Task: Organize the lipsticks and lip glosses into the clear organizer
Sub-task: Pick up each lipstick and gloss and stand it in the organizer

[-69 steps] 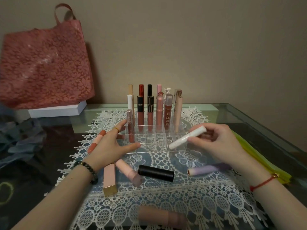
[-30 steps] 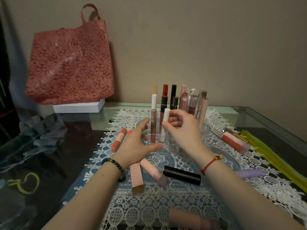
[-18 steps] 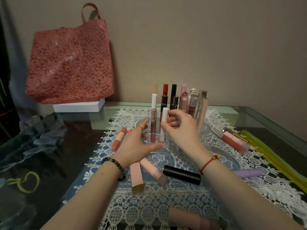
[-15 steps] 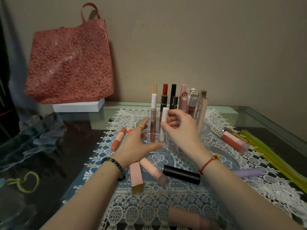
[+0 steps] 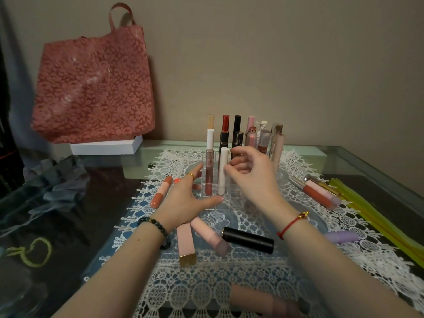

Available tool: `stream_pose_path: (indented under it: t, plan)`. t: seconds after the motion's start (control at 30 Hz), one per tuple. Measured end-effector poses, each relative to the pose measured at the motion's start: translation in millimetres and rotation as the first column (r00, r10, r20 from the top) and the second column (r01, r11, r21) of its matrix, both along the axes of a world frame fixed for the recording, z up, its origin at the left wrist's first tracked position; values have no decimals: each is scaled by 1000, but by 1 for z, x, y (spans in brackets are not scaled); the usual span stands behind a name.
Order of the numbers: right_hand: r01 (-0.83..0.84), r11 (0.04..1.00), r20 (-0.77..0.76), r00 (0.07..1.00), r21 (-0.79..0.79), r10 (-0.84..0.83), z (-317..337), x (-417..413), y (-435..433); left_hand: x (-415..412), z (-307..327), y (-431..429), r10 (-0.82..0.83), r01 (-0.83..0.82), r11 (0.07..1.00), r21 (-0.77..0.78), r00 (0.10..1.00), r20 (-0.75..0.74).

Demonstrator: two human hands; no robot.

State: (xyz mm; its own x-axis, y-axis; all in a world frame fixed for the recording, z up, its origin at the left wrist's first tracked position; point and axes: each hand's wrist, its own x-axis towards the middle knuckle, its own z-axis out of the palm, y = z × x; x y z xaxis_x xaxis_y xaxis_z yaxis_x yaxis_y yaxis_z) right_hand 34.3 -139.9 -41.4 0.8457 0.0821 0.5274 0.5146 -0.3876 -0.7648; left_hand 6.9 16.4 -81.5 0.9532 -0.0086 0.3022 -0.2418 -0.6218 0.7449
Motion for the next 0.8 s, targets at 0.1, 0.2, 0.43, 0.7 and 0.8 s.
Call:
stream_pose_path:
  t: [0.1, 0.2, 0.43, 0.7, 0.8]
  plan:
    - [-2, 1000, 9, 1000, 29, 2, 9, -4, -8, -1, 1, 0, -2, 2, 1000, 8, 1000, 2]
    - [-14, 999, 20, 1000, 44, 13, 21, -10, -18, -2, 1, 0, -5, 5, 1000, 12, 1000, 12]
    - [-93, 993, 42, 994, -77, 96, 39, -31, -58, -1, 0, 0, -10, 10, 1000, 15, 1000, 3]
    - [-100, 934, 12, 994, -344, 111, 35, -52, -128, 0, 0, 1, -10, 10, 998, 63, 1000, 6]
    - [-89, 889, -31, 996, -448, 84, 27, -57, -149, 0, 0, 1, -8, 8, 999, 40, 1000, 0]
